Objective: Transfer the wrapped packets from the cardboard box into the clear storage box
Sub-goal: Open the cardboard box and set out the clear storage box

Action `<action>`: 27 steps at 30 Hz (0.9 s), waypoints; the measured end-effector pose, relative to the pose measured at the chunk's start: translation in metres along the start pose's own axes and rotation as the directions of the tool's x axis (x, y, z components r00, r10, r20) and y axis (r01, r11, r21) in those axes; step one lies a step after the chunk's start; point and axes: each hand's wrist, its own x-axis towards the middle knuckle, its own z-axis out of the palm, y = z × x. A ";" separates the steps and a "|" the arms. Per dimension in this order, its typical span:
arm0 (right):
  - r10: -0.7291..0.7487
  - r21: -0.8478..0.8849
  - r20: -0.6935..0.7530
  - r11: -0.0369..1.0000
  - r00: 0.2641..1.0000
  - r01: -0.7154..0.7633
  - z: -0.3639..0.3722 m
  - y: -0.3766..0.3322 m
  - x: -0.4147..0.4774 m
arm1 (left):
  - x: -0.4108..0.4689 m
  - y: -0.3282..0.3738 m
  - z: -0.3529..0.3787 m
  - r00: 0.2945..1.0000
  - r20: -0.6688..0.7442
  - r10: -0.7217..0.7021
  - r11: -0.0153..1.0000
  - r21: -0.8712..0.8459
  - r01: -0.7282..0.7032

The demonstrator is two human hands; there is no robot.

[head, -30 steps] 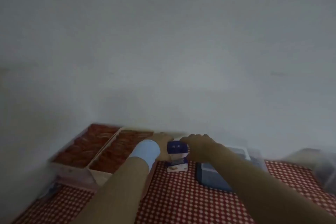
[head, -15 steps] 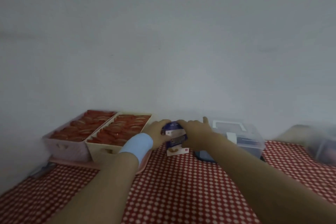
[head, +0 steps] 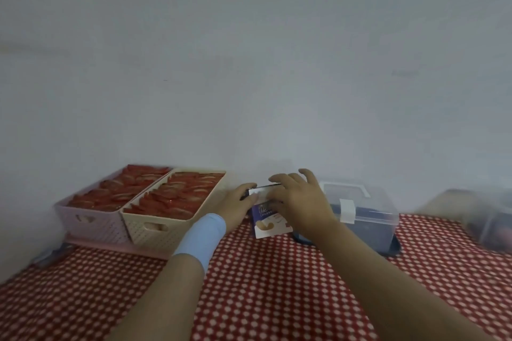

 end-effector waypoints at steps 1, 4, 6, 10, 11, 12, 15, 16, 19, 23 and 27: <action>-0.045 -0.027 -0.017 0.999 0.999 0.045 0.007 0.002 0.000 | 0.003 -0.003 0.004 1.000 -0.003 0.010 0.999 -0.034 -0.010; -0.138 -0.048 -0.038 0.990 0.990 0.136 0.024 0.006 -0.002 | 0.011 -0.013 0.011 0.999 -0.014 0.030 0.996 -0.080 -0.031; -0.158 -0.049 -0.051 0.987 0.986 0.156 0.033 0.008 -0.003 | 0.016 -0.021 0.016 1.000 -0.010 0.020 0.994 -0.103 -0.021; -0.078 0.021 -0.061 0.997 0.995 0.080 0.035 0.005 -0.004 | 0.013 -0.029 0.017 0.998 -0.023 0.060 0.997 -0.052 -0.061; -0.053 0.044 -0.048 0.998 0.997 0.055 0.031 0.004 -0.002 | 0.012 -0.028 0.015 0.996 -0.041 0.084 0.996 -0.025 -0.085; -0.048 0.056 -0.041 0.997 0.998 0.050 0.028 0.006 0.001 | 0.012 -0.026 0.012 0.990 -0.062 0.123 0.992 0.013 -0.122; -0.032 0.047 0.051 0.998 0.998 0.030 0.013 0.003 0.008 | 0.007 -0.018 0.002 0.975 -0.060 0.215 0.975 0.064 -0.211; -0.021 0.056 0.047 0.998 0.999 0.018 0.009 0.002 0.009 | 0.004 -0.015 -0.001 0.974 -0.050 0.222 0.974 0.053 -0.219; 0.052 0.146 -0.040 0.988 0.998 -0.046 -0.004 -0.011 0.006 | -0.003 -0.011 -0.004 0.971 -0.026 0.239 0.970 0.063 -0.237; 0.286 0.440 0.067 0.852 0.956 -0.285 -0.001 -0.020 0.000 | -0.003 -0.014 -0.004 0.965 -0.085 0.249 0.968 0.040 -0.246; 0.277 0.594 0.219 0.723 0.936 -0.353 -0.006 -0.016 -0.007 | -0.003 -0.015 -0.002 0.958 -0.096 0.270 0.961 0.092 -0.262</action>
